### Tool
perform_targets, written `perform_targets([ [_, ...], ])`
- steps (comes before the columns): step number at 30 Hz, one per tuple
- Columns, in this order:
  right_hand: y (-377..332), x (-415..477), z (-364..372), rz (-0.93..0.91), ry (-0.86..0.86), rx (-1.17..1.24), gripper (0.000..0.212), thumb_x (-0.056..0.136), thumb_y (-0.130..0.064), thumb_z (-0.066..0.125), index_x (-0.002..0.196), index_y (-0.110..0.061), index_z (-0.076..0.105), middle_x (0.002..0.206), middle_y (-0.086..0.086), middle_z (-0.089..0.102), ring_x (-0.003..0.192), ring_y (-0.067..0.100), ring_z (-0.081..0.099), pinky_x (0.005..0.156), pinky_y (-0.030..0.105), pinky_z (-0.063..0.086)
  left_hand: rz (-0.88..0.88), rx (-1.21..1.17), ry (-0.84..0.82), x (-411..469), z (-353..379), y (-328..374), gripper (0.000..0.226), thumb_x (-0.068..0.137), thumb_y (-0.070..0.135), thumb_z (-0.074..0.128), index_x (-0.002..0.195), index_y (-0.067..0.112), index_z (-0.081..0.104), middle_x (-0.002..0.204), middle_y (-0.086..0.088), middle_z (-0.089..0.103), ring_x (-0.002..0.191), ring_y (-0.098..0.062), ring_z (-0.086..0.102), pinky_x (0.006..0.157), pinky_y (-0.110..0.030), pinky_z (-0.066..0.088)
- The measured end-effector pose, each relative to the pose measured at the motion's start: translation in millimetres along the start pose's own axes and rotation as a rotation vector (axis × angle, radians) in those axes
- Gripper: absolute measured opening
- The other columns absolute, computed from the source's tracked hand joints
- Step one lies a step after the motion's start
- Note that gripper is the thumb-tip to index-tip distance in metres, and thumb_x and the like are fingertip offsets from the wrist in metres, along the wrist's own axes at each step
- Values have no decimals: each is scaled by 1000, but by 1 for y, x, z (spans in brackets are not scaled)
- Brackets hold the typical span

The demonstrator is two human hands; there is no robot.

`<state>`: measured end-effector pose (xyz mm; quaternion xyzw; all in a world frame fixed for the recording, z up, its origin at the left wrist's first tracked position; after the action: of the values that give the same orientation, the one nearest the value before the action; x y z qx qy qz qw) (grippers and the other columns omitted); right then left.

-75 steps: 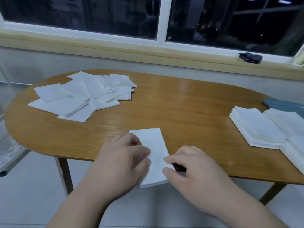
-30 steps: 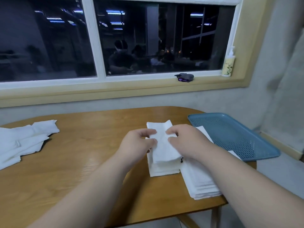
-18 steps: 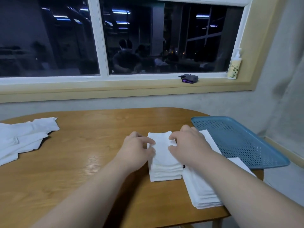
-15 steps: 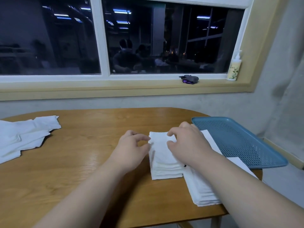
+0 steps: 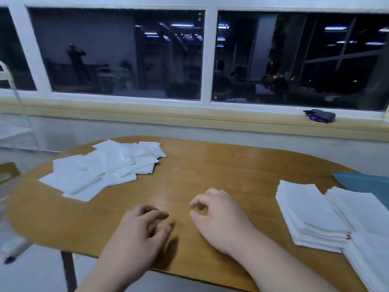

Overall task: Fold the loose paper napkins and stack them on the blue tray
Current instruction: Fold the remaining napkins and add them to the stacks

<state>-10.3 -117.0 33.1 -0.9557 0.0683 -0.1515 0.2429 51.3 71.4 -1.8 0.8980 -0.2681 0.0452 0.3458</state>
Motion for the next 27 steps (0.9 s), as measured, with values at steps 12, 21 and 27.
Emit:
perform_targets([
  [12, -74, 121, 126, -74, -70, 49, 20, 90, -27, 59, 106, -32, 70, 98, -15, 57, 103, 8, 51, 94, 27, 45, -137, -46, 188, 22, -60, -95, 23, 91, 50, 57, 109, 40, 68, 108, 29, 49, 111, 6, 42, 96, -20, 38],
  [21, -90, 203, 155, -64, -9, -15, 33, 87, -21, 56, 117, -30, 66, 111, -11, 50, 118, 15, 45, 93, 27, 38, -157, -85, 279, 37, -69, -117, 22, 92, 44, 55, 108, 40, 68, 105, 26, 51, 107, 3, 46, 95, -27, 43],
  [27, -91, 219, 170, -62, -32, -78, 19, 92, -27, 53, 103, -30, 68, 106, -9, 54, 111, 17, 50, 93, 33, 44, -163, -114, 288, 40, -69, -121, 23, 91, 45, 54, 109, 39, 68, 104, 26, 51, 107, 3, 46, 94, -27, 43],
])
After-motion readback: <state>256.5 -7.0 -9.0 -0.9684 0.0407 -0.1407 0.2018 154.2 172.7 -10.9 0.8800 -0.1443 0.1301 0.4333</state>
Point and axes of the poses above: each hand's wrist, its own x-axis towards the middle knuckle, its own z-axis out of the palm, y = z × x, the point moved 1 cm from there along x, towards the middle knuckle
